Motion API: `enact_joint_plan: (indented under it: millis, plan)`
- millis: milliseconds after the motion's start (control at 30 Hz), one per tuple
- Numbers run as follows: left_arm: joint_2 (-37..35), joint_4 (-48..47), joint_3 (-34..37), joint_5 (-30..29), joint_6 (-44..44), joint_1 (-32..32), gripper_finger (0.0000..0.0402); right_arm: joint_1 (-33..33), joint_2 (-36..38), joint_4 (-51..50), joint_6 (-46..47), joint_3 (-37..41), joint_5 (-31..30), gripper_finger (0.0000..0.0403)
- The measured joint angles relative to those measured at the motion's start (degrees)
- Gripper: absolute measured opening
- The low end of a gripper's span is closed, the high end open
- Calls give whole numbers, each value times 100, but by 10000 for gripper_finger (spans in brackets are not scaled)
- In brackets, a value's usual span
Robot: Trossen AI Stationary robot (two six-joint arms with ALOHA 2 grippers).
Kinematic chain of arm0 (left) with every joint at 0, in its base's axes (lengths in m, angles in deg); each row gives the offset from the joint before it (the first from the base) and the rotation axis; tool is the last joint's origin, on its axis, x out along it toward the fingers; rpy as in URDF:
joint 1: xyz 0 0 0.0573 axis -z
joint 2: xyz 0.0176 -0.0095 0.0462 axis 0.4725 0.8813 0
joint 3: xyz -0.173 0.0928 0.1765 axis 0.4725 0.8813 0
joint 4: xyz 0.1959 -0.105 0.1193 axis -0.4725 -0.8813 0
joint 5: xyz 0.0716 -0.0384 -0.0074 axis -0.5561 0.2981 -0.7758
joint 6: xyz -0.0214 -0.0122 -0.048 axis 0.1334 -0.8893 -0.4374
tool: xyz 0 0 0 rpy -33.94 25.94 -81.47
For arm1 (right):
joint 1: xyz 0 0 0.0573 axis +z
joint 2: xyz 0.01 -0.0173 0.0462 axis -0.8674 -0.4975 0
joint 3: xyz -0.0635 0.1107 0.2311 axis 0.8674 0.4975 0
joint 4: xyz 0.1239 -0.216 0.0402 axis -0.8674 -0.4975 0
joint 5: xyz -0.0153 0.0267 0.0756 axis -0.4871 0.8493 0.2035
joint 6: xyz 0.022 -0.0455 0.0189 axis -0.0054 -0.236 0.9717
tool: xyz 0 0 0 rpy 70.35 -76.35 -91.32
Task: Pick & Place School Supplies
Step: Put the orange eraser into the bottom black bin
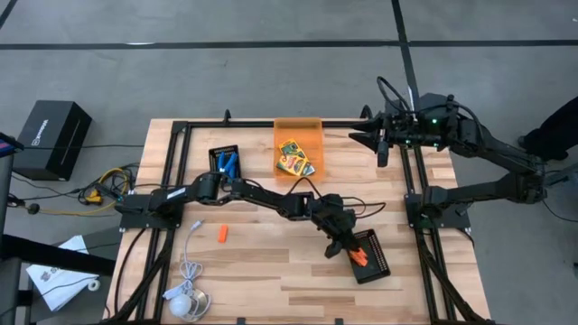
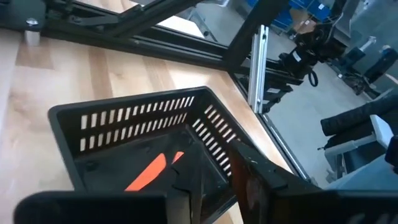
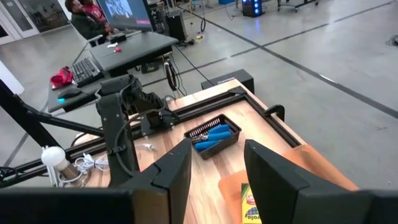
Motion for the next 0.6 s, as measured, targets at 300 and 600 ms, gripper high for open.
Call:
enact_joint_plan:
  millis: [300, 600]
  plan:
    - [-152, -90, 5, 22, -263, -115, 91, 0, 6, 141, -9, 0, 2, 143]
    - [-1643, -2769, 51, -837, 1003, -598, 95, 4, 55, 936, -231, 0, 44, 146]
